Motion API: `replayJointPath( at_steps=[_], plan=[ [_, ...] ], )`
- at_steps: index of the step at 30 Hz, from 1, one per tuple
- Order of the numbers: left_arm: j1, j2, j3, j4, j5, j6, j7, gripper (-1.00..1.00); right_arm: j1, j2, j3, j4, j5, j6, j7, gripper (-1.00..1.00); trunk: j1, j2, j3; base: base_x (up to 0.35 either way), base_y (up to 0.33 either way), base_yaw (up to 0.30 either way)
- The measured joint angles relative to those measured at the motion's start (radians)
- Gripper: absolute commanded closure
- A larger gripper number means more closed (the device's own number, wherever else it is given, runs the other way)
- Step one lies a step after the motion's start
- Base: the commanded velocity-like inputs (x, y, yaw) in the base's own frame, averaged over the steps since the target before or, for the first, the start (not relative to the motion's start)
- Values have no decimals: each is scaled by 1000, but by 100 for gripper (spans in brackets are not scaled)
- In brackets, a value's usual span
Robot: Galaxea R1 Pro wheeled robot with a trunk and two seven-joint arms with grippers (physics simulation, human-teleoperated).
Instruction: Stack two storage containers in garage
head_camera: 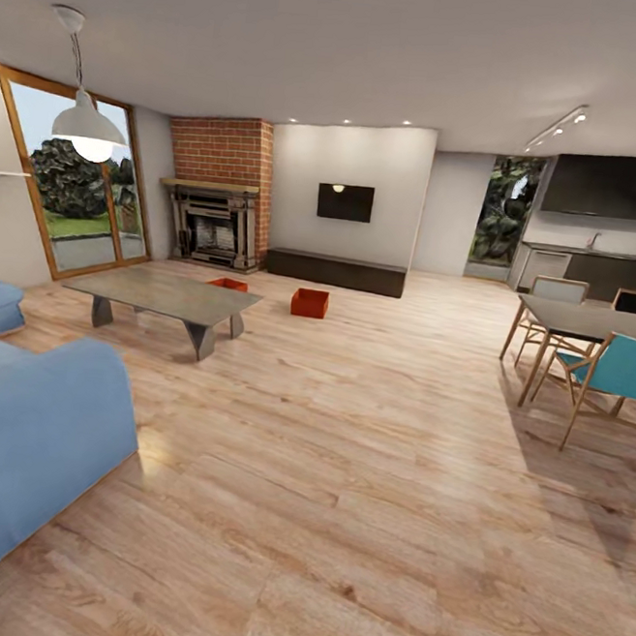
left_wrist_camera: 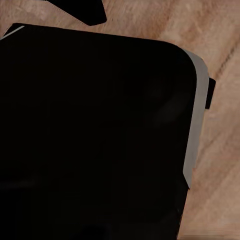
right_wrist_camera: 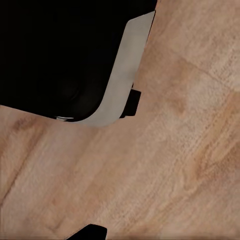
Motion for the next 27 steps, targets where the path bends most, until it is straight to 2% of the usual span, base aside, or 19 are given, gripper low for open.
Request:
replayJointPath(
  at_steps=[27],
  plan=[
    [0, 0, 0, 0, -1, 0, -1, -100, 0, 3, 0, 0, 0, 0, 1, -100, 0, 0, 0, 325, 0, 0]
  ],
)
